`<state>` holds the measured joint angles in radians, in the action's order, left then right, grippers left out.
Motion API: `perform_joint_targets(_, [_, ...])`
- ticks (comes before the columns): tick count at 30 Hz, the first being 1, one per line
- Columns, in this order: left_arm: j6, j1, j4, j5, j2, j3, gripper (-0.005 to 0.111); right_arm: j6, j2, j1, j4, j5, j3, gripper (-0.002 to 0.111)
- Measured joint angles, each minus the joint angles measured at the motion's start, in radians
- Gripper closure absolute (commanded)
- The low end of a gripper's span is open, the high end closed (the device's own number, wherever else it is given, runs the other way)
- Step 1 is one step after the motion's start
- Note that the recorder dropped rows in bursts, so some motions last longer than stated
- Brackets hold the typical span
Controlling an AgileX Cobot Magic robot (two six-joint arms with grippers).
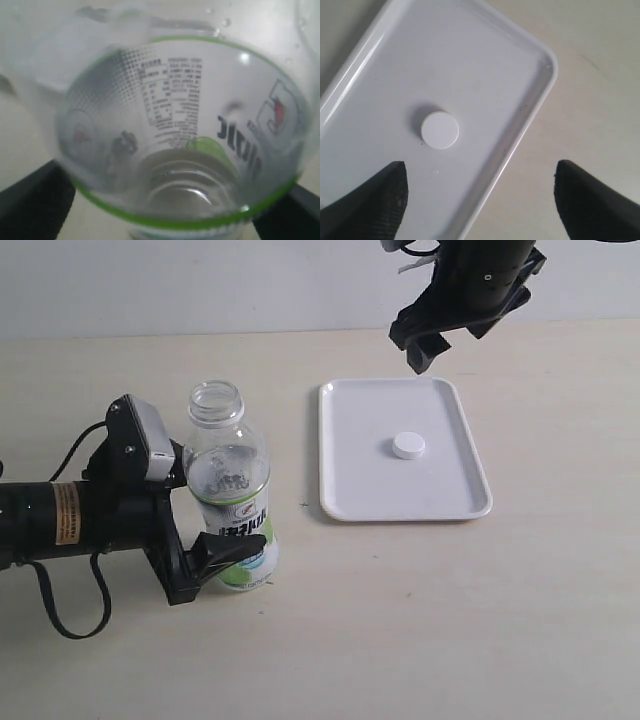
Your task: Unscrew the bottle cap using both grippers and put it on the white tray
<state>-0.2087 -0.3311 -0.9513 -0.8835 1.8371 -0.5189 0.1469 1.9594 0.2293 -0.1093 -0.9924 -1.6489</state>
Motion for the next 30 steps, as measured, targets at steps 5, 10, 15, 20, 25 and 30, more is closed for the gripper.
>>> perform_joint_targets(5, [-0.096,0.000,-0.062,0.107,-0.067,0.002,0.020,0.002,-0.019,0.000,0.012,-0.002,0.000,0.033])
perform_joint_targets(10, [-0.173,0.000,-0.106,0.171,-0.100,0.024,0.021,0.030,-0.030,0.000,0.061,0.000,0.000,0.033])
perform_joint_targets(15, [-0.199,0.000,-0.101,0.206,-0.148,0.075,0.027,0.043,-0.031,0.000,0.085,-0.002,0.000,0.043])
perform_joint_targets(20, [-0.214,0.000,-0.067,0.290,-0.214,0.131,0.079,0.044,-0.060,0.000,0.126,-0.011,0.000,0.070])
perform_joint_targets(25, [-0.215,0.000,0.046,0.396,-0.267,0.149,0.107,0.014,-0.107,0.000,0.136,-0.026,0.000,0.071])
perform_joint_targets(30, [-0.234,0.000,0.179,0.480,-0.337,0.157,0.107,0.008,-0.168,0.000,0.169,-0.066,0.063,0.071])
